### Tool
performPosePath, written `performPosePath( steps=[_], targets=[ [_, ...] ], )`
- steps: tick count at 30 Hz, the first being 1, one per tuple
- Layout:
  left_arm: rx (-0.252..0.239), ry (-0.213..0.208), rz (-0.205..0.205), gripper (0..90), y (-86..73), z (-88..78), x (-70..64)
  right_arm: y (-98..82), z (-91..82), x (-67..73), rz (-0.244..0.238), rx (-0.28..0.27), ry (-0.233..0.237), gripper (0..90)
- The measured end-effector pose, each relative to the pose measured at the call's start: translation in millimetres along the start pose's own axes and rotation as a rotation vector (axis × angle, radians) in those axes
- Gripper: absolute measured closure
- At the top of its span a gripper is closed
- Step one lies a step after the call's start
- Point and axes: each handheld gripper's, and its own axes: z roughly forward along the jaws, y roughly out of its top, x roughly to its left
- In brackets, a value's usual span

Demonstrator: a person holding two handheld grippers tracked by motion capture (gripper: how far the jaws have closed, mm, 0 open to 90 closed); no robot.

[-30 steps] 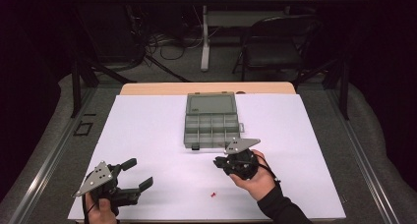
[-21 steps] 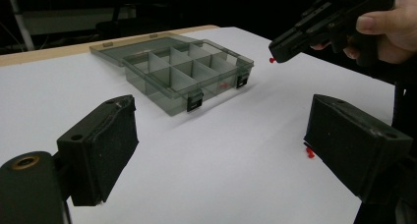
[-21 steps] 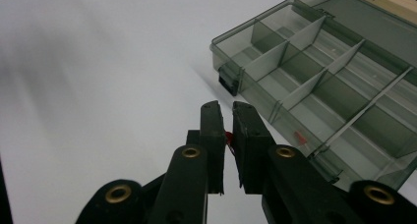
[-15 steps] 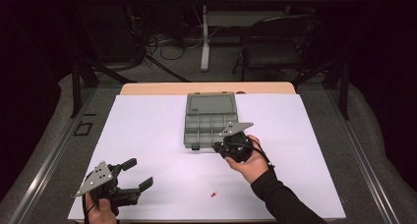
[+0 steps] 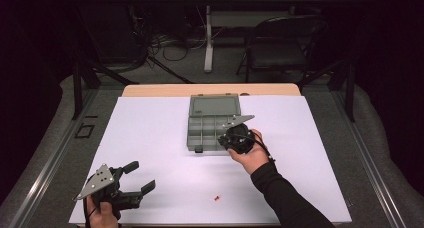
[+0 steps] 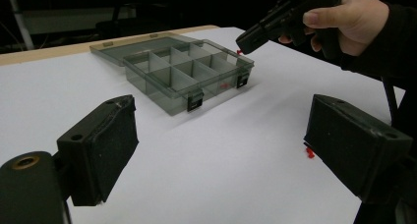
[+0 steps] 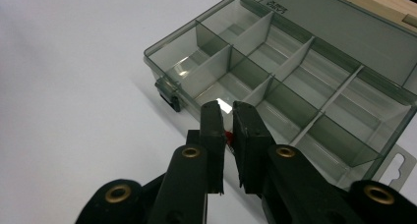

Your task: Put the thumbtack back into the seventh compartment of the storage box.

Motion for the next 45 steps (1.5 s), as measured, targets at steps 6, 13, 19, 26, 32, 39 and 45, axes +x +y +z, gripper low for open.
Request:
performPosePath(
  steps=[6, 13, 19, 26, 32, 39, 45],
  targets=[
    [0.000, -0.001, -0.001, 12.1, 0.0, -0.1, 0.4, 0.3, 6.5, -6.4, 0.013, 0.010, -0.023, 83.8],
    [0.000, -0.004, -0.002, 12.1, -0.2, 0.4, 0.5, -1.2, 16.3, -13.3, 0.023, 0.025, -0.048, 83.8],
    [0.000, -0.003, -0.003, 12.1, -0.4, 0.4, 0.9, -2.7, 24.8, -19.0, 0.039, 0.044, -0.060, 83.7],
    [-0.001, -0.003, -0.004, 12.1, -0.5, 0.1, 1.1, -4.0, 32.8, -22.2, 0.053, 0.049, -0.072, 83.7],
    [-0.003, -0.003, -0.004, 12.1, -0.6, 0.2, 1.2, -5.1, 34.9, -23.1, 0.058, 0.056, -0.075, 83.7],
    [0.002, -0.005, -0.002, 12.1, -0.5, 0.6, 1.1, -5.0, 35.3, -21.7, 0.052, 0.062, -0.069, 83.0],
    [0.002, -0.003, -0.008, 12.1, -0.7, 0.5, 1.6, -5.0, 34.8, -22.1, 0.050, 0.051, -0.067, 76.6]
  ],
)
